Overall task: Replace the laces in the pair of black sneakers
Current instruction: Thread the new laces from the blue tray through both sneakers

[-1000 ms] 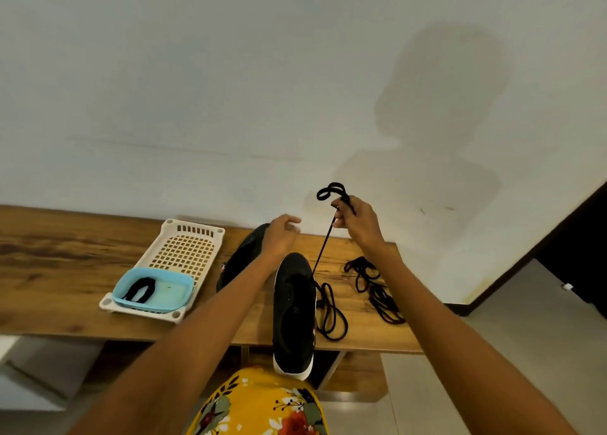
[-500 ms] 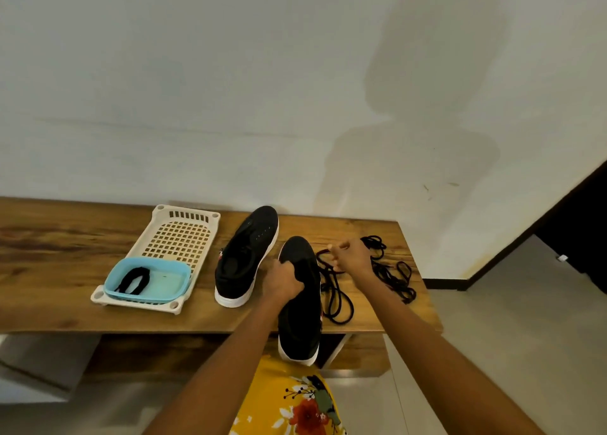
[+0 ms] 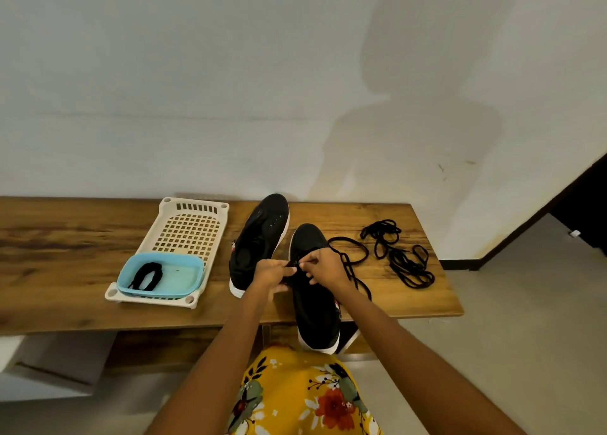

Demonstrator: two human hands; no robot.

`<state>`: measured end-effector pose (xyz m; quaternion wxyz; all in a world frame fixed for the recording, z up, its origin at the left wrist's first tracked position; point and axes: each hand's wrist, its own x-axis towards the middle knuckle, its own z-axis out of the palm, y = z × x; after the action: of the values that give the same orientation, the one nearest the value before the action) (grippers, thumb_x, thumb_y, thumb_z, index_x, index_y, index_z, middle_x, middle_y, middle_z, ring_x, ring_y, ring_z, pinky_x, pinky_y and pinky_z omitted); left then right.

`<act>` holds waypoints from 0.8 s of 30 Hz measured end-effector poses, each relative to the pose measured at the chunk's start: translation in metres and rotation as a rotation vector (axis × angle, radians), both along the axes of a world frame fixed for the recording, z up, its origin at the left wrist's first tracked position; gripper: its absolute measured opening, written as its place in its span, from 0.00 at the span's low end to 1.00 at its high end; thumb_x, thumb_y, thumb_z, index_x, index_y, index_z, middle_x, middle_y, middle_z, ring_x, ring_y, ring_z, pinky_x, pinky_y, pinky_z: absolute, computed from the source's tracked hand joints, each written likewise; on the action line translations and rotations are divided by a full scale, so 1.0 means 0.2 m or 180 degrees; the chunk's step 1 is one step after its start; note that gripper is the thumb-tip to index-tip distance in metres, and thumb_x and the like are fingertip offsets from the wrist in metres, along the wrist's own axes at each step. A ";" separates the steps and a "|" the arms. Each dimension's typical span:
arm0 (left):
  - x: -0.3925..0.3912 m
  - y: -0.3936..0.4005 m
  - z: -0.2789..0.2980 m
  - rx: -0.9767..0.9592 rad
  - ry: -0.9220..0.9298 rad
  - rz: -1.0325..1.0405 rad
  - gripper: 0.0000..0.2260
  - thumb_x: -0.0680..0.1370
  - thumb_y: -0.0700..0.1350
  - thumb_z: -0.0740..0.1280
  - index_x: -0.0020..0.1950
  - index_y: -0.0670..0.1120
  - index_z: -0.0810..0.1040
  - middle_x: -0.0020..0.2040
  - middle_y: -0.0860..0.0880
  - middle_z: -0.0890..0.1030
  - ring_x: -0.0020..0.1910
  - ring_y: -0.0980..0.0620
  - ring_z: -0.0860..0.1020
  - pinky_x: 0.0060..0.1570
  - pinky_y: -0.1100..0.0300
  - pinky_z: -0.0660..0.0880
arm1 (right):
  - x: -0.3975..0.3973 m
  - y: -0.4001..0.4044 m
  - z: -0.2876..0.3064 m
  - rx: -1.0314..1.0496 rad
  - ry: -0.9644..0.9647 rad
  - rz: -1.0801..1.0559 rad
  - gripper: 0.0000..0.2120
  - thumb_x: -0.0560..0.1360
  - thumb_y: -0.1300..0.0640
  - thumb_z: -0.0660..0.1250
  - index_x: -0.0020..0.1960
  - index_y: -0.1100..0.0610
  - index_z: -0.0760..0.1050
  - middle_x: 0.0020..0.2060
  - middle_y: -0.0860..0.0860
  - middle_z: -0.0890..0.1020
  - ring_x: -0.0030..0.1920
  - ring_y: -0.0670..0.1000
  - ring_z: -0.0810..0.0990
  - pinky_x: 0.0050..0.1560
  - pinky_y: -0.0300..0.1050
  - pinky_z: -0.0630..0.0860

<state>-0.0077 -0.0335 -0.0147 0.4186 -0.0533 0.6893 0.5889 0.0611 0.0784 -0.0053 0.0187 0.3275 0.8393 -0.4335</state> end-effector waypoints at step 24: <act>-0.06 0.07 0.16 -0.0226 0.2951 -0.0043 0.07 0.79 0.45 0.62 0.52 0.43 0.78 0.50 0.49 0.77 0.47 0.53 0.76 0.46 0.60 0.73 | -0.07 0.02 0.12 0.0624 0.0461 0.0953 0.12 0.78 0.55 0.66 0.40 0.62 0.76 0.38 0.51 0.72 0.35 0.51 0.76 0.35 0.43 0.75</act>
<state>-0.0201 -0.0186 0.0172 0.0681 0.2058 0.8238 0.5238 0.0473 0.0831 0.0195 -0.0094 0.1672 0.9160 -0.3645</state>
